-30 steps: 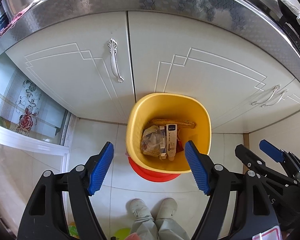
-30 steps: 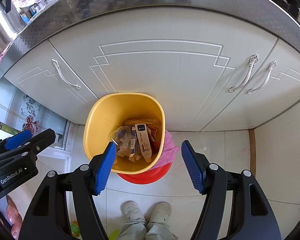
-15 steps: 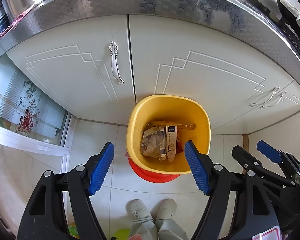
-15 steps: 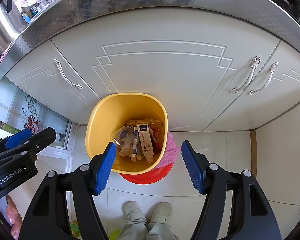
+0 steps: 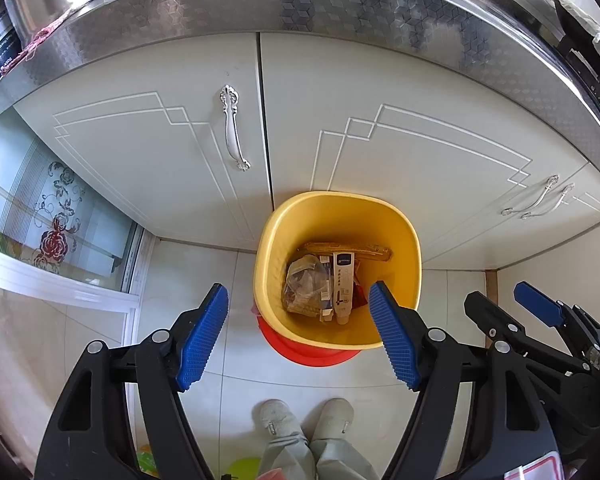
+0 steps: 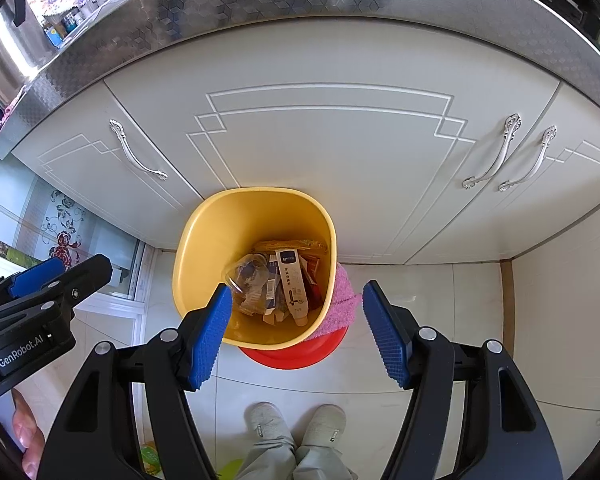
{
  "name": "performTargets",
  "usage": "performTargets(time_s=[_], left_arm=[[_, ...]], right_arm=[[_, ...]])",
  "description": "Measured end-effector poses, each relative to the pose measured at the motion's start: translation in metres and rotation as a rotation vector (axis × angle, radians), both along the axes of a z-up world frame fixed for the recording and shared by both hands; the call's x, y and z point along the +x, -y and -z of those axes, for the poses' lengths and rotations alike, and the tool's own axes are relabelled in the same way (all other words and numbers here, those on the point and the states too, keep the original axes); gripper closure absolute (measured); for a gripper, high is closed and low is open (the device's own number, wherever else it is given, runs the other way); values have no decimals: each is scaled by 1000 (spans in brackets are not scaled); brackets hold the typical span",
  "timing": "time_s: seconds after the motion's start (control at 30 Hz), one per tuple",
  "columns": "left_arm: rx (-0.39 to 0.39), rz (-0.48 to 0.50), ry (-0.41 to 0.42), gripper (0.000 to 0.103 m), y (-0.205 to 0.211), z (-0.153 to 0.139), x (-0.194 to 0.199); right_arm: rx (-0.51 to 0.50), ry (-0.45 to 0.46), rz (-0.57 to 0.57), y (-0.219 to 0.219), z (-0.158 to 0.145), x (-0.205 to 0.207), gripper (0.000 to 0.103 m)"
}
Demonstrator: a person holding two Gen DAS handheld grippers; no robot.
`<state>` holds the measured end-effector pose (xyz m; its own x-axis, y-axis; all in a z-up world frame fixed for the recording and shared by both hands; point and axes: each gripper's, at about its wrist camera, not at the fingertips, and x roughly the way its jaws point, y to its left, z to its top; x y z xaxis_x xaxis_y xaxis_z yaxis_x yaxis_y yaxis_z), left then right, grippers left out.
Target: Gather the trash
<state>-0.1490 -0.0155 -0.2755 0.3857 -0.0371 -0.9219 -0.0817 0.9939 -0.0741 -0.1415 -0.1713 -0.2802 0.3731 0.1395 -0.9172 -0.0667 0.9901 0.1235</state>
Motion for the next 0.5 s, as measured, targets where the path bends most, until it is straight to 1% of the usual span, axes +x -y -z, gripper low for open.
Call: performTargets(time_s=[0.5], left_arm=[[1, -3, -1, 30, 2, 0, -1]], right_arm=[[2, 0, -4, -1, 0, -1, 34]])
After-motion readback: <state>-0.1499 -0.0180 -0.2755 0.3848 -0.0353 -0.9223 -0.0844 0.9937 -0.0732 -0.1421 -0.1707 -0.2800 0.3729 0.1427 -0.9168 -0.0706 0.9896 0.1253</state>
